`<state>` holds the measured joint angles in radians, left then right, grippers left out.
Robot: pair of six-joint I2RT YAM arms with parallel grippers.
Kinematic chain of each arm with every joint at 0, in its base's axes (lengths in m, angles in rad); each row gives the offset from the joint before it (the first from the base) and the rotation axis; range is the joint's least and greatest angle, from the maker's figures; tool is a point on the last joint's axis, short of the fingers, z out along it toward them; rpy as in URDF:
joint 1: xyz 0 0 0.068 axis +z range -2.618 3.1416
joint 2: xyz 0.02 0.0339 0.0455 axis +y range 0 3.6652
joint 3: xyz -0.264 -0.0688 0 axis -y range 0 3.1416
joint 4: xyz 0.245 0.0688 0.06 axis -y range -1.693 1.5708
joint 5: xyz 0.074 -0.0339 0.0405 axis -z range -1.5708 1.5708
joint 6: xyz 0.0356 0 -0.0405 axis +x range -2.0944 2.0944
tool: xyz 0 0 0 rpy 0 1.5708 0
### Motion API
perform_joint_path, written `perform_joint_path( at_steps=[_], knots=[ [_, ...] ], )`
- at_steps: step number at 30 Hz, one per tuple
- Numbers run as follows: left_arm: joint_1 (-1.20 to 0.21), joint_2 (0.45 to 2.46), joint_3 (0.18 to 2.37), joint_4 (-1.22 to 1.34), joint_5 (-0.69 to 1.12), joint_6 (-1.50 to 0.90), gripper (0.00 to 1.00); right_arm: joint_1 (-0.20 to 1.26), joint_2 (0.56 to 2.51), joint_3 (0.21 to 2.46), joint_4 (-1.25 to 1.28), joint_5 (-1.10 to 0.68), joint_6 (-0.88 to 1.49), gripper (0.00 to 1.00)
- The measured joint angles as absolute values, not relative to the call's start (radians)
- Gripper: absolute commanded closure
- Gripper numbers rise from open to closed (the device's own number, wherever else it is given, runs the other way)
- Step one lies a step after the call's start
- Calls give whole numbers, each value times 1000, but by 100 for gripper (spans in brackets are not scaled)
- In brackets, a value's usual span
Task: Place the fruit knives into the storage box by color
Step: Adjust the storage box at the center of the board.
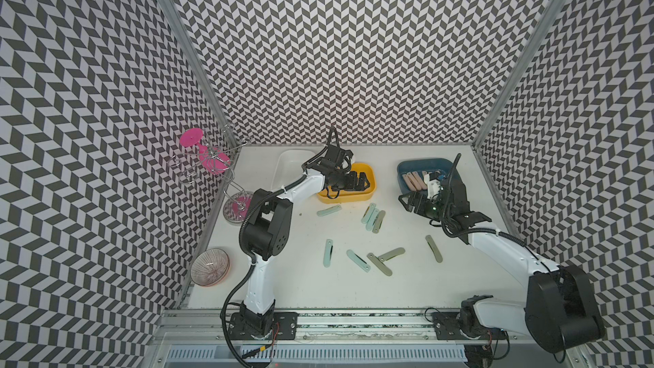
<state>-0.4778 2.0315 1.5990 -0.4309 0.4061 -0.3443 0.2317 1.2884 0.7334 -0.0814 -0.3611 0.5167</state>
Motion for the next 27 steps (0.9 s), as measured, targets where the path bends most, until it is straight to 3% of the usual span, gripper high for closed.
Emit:
perform_joint_path(
  at_steps=[6,15,27],
  knots=[
    [-435,1920,1548,-410,279,-367,0,232,1289,762,-86,-352,512,19],
    [-333,1661,1184,-334,164,-434,0,232,1295,802,-109,-330,489,16],
    [-324,1750,1144,-271,162,-445,0,203,1305,858,-146,-305,461,15]
  ],
)
